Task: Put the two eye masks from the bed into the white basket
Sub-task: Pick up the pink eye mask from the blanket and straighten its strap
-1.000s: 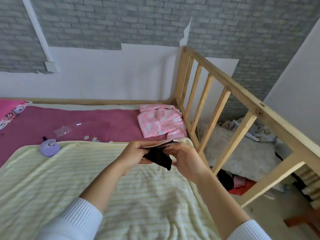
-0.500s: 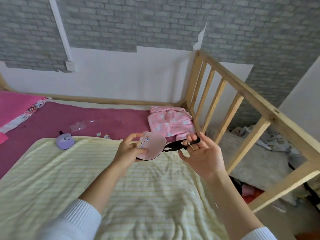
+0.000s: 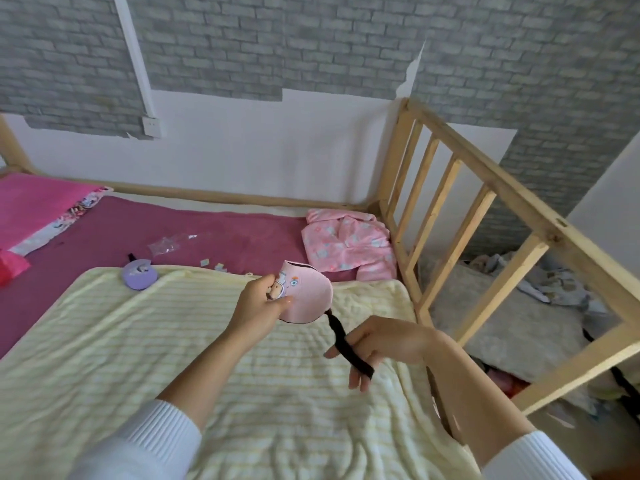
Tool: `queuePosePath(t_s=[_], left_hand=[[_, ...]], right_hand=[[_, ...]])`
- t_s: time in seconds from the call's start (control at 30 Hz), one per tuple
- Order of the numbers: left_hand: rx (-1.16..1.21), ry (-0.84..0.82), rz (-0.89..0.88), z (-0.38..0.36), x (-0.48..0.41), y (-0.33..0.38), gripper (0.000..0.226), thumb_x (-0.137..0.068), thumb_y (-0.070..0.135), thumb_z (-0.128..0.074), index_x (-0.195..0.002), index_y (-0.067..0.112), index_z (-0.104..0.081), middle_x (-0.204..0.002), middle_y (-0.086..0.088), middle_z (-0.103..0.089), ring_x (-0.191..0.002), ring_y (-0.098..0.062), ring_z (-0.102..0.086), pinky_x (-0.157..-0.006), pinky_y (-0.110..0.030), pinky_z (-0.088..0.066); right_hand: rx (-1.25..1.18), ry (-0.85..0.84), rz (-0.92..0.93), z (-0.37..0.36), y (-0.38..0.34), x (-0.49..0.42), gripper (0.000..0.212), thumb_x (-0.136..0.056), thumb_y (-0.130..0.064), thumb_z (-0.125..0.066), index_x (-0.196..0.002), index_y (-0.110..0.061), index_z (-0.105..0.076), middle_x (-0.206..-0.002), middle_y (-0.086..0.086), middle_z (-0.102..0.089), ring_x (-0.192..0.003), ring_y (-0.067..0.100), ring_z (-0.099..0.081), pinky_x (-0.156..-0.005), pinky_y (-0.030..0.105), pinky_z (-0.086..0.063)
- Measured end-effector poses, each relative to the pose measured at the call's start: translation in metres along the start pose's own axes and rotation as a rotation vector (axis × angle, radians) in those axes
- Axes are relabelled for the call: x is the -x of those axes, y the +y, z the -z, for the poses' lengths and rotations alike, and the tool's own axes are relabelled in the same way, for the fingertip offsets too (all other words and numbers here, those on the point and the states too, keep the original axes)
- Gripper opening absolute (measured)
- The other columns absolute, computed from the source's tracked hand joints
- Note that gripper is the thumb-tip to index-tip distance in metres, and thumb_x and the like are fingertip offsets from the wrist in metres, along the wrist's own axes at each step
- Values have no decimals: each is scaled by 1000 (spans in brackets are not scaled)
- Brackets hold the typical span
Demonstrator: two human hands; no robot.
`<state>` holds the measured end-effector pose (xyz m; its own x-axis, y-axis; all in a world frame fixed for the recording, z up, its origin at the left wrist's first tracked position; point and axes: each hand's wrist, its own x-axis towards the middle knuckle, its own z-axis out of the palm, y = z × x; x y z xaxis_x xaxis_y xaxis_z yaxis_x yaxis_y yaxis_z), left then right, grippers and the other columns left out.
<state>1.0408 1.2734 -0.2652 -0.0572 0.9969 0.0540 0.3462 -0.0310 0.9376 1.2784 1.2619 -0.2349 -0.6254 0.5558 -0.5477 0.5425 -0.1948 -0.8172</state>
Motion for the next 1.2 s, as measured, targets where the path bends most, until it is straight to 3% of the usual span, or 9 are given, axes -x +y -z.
queuePosePath(t_s=[0.07,0.2,0.33,0.57,0.7,0.8,0.9,1.03,1.2], left_hand=[[36,-18,-17,-1,4,-3,13,-73,7,-65,-77,-3,-57,-67,-4,-52,-63,-16,-43,-63,-32,-34],[126,-71,29,-5,15,-6,13,-75,8,-67,-85,15,-69,-72,-2,-58,-67,-14,-50,-65,-30,-40],[210,-135,59,-6,23,-1,29,-76,8,-70,-83,36,-73,-74,15,-74,-69,1,-66,-62,-10,-48],[192,-185,78,9,26,8,21,-76,11,-72,-80,32,-69,-75,14,-68,-74,-4,-62,-70,-18,-46],[143,232,22,8,35,16,19,-72,25,-73,-88,34,-67,-91,11,-67,-86,-1,-60,-70,-17,-42],[101,89,-43,-1,44,29,8,-72,31,-68,-73,26,-74,-78,4,-74,-75,-11,-65,-64,-26,-49],[13,-9,-11,-15,54,32,21,-69,48,-69,-69,29,-77,-74,-14,-73,-63,-23,-58,-59,-37,-42],[4,94,105,-30,69,24,27,-63,49,-75,-69,23,-78,-70,0,-74,-61,-17,-59,-59,-31,-40],[158,356,241,-13,84,6,15,-73,28,-70,-59,22,-71,-47,11,-60,-49,-5,-51,-51,-22,-39]], right_hand=[[-399,-111,325,-9,-7,4,31,-81,-4,-58,-109,-11,-70,-86,24,-69,-69,28,-69,-66,28,-58],[-978,442,678,-11,-17,-6,38,-73,-34,-77,-108,-22,-70,-95,-2,-71,-84,10,-67,-83,30,-54],[-315,1000,501,-18,-19,-17,15,-78,-10,-75,-93,-13,-73,-78,-14,-68,-76,0,-60,-70,18,-46],[120,904,385,-24,-37,-20,27,-69,-11,-72,-62,-35,-60,-64,-12,-59,-54,8,-47,-67,30,-38],[548,1062,279,-32,-39,-31,17,-69,-17,-64,-63,-30,-56,-61,-12,-53,-59,2,-49,-102,39,-25],[750,1037,248,-35,-32,-33,7,-73,-24,-60,-67,-20,-61,-77,-7,-60,-78,9,-55,-109,43,-11],[841,1003,294,-41,-26,-37,6,-71,-26,-64,-70,-20,-63,-82,-7,-62,-88,11,-58,-108,42,-6],[916,903,333,-54,-14,-42,6,-73,-25,-61,-75,-22,-65,-84,-8,-63,-93,11,-58,-108,44,-4],[813,865,314,-61,-3,-47,18,-79,-13,-53,-71,-24,-41,-51,-10,-41,-60,17,-50,-107,44,-12]])
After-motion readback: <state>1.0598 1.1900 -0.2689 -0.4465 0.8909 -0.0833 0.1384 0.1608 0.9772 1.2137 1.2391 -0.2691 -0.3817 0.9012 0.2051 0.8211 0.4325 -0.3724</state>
